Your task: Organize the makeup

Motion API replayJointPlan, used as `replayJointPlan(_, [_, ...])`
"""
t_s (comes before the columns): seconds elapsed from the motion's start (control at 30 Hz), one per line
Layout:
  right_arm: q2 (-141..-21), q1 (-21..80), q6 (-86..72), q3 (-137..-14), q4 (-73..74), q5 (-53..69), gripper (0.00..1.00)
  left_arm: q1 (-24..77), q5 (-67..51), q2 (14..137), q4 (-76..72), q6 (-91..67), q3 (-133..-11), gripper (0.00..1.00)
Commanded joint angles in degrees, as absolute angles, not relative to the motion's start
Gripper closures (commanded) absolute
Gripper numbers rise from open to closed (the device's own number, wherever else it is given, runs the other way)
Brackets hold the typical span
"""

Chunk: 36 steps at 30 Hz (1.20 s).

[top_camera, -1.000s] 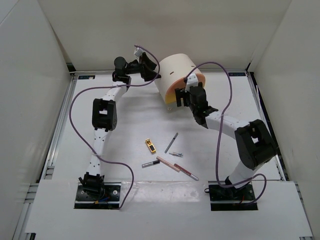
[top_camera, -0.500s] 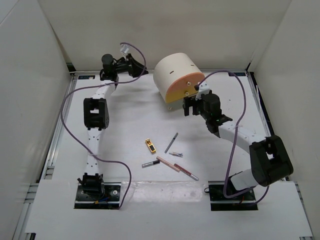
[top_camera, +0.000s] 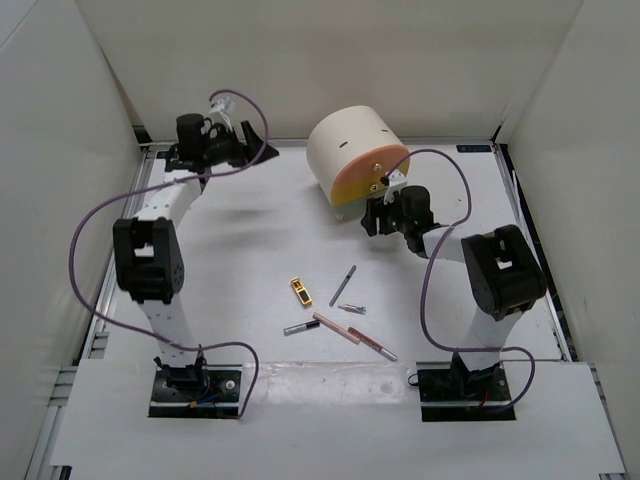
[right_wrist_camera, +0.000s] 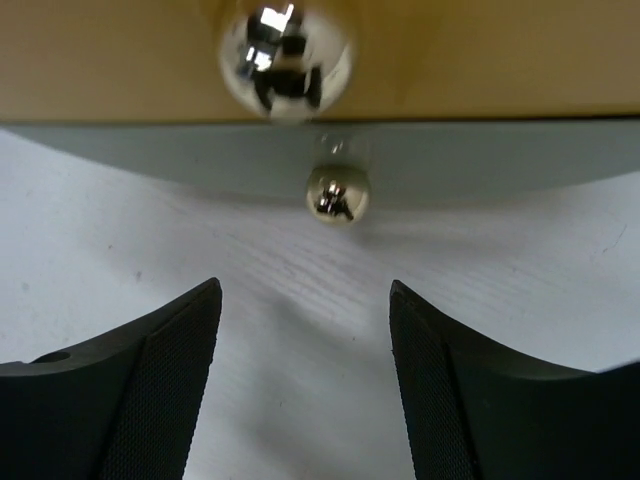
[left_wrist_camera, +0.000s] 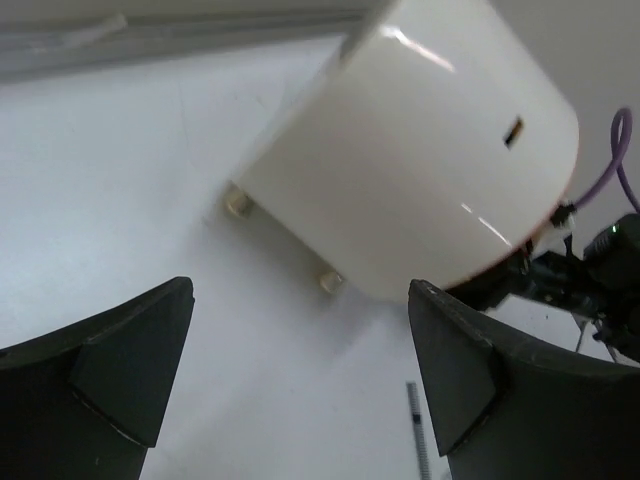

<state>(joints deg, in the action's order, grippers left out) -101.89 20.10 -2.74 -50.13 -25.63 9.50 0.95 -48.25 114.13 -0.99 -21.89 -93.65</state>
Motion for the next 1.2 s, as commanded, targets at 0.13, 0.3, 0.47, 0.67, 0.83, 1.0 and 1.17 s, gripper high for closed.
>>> replayJointPlan(0.13, [-105.64, 19.34, -6.32, -53.18, -39.36, 8.97, 0.36, 4.57, -25.15, 88.96, 8.08, -18.63, -68.92, 0.02])
replayJointPlan(0.3, [-107.93, 19.34, -6.94, -54.14, -42.28, 8.87, 0.49, 7.82, -16.53, 81.57, 14.06, -18.10, -67.76, 0.02])
replayJointPlan(0.47, [-108.46, 19.34, -7.73, -53.80, -45.08, 9.84, 0.73, 7.91, -17.93, 78.93, 13.18, -19.42, -68.11, 0.01])
replayJointPlan(0.67, [-103.99, 19.34, -6.33, -49.14, -44.21, 10.90, 0.93, 8.00, -17.57, 78.22, 14.77, -20.04, -68.03, 0.02])
replayJointPlan(0.83, [-96.35, 19.33, -7.38, -38.34, -41.14, 11.52, 0.93, 9.22, -16.44, 77.52, 16.17, -20.48, -66.01, 0.02])
replayJointPlan(1.0, [-86.77, 19.69, -6.33, -32.17, -32.64, 9.76, 0.90, 11.16, -15.83, 76.64, 18.62, -20.39, -64.51, 0.02])
replayJointPlan(1.17, [-82.09, 19.69, -7.02, -28.48, -29.62, 6.77, 0.82, 14.23, -11.96, 76.29, 22.49, -20.30, -64.25, 0.02])
